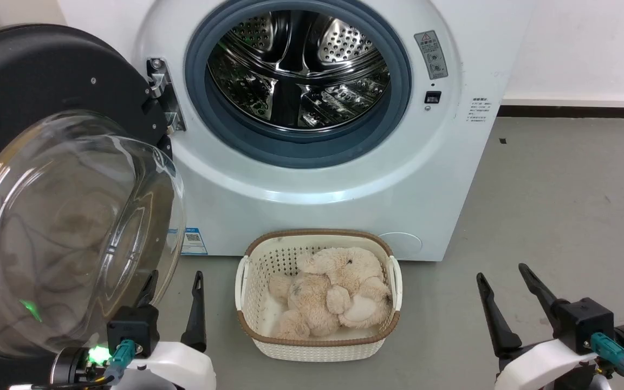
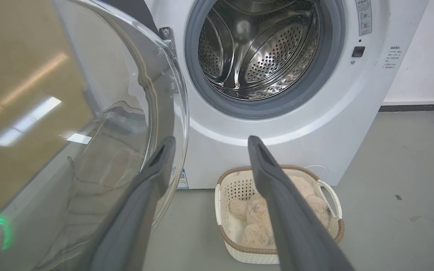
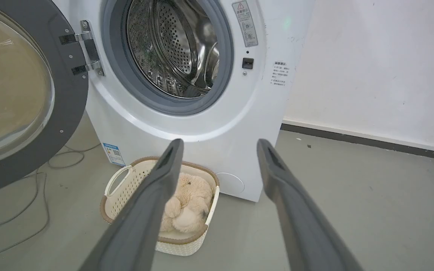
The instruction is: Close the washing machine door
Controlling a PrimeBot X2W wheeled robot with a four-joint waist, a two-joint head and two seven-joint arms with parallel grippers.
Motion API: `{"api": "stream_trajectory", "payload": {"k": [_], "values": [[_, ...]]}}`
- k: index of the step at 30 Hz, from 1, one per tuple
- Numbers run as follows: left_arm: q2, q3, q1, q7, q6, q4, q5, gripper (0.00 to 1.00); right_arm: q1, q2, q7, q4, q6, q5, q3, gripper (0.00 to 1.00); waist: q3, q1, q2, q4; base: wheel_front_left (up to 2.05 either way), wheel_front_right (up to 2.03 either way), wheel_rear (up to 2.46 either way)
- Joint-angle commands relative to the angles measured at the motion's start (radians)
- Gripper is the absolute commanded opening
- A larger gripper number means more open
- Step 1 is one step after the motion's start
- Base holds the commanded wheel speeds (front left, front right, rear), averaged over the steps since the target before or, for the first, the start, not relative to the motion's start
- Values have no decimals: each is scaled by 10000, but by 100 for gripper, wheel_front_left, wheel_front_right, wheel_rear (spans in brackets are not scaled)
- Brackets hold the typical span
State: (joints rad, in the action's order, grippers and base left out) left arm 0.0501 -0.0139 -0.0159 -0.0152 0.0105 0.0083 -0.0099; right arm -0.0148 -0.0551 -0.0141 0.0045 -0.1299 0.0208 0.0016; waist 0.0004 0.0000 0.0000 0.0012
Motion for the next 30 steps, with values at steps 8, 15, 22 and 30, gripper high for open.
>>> {"api": "stream_trajectory", "payload": {"k": [8, 15, 22, 30], "values": [[7, -106, 62, -261, 131, 72, -126, 100, -68, 8, -252, -25, -1, 232, -25, 100, -2, 0, 0, 128, 0, 0, 0], [28, -177, 72, -409, 197, 104, -198, 100, -113, 11, -372, -21, -2, 370, -2, 100, -25, 0, 0, 377, 0, 0, 0], [59, -246, 83, -556, 271, 106, -272, 100, -167, 13, -433, 10, -2, 478, -12, 100, -39, 0, 0, 763, 0, 0, 0], [96, -314, 72, -723, 373, 115, -370, 100, -206, 16, -529, 2, -3, 601, 12, 100, -36, 0, 0, 1327, 0, 0, 0]]}}
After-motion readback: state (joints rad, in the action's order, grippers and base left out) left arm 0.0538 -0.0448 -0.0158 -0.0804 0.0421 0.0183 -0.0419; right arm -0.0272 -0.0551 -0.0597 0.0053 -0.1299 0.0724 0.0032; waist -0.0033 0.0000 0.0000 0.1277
